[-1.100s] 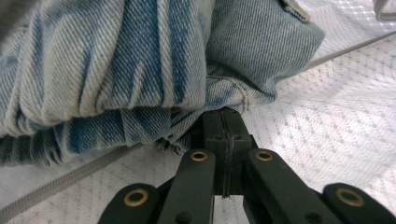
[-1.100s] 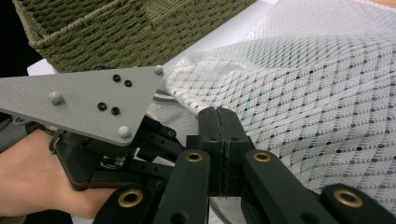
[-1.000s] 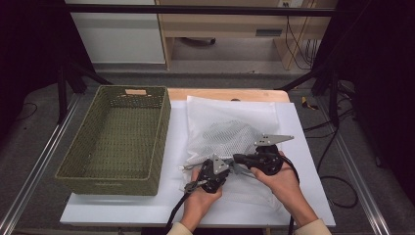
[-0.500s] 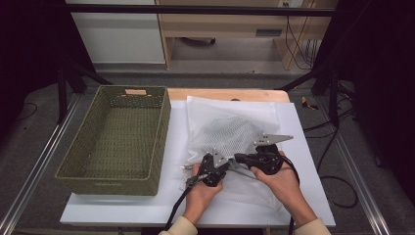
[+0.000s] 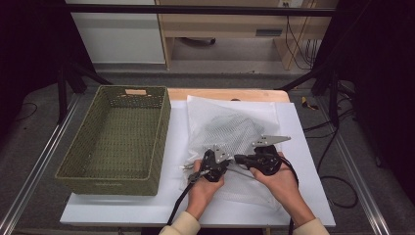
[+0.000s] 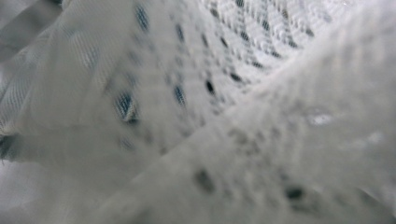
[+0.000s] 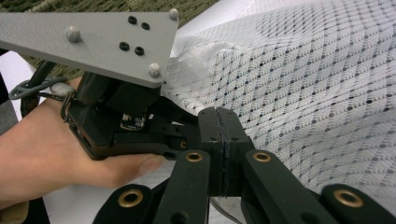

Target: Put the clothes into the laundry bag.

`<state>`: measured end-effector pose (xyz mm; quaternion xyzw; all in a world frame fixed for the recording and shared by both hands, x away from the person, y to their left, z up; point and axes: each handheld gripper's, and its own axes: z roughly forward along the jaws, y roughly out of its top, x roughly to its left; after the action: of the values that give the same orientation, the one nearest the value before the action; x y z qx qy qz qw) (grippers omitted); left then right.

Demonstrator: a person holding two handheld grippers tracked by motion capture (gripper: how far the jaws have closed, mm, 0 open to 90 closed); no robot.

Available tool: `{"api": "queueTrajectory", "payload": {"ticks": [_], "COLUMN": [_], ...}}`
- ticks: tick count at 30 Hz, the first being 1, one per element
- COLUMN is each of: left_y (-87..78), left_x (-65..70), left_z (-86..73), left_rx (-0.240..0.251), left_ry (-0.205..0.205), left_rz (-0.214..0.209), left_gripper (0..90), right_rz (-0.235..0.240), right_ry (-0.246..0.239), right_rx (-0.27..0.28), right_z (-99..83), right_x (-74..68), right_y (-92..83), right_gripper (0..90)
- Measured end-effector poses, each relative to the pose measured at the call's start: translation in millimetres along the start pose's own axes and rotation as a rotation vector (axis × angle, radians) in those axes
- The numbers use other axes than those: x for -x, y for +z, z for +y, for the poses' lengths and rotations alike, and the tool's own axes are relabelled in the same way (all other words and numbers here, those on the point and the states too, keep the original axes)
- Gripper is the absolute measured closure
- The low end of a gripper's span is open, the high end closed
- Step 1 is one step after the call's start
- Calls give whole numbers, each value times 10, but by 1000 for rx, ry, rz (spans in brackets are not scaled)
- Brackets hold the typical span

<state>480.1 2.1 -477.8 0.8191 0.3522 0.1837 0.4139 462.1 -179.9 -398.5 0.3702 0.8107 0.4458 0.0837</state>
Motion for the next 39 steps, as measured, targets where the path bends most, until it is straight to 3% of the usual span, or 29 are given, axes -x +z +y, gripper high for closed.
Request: {"api": "queueTrajectory", "payload": {"ticks": [14, 25, 39], "left_y": [48, 83, 134], "left_x": [-29, -61, -92], "left_z": [20, 40, 76], "left_rx": [8, 22, 24], "left_ry": [-5, -45, -47], "left_rz": [18, 24, 50], "left_gripper": [900, 900, 900], "right_rz": [-1, 7, 16], "right_ry": [-3, -11, -7], "right_rx": [-8, -13, -13], "right_z": [-33, -49, -79], "right_x": [-5, -34, -29], "right_y": [54, 70, 93], "right_gripper": [900, 900, 900]}}
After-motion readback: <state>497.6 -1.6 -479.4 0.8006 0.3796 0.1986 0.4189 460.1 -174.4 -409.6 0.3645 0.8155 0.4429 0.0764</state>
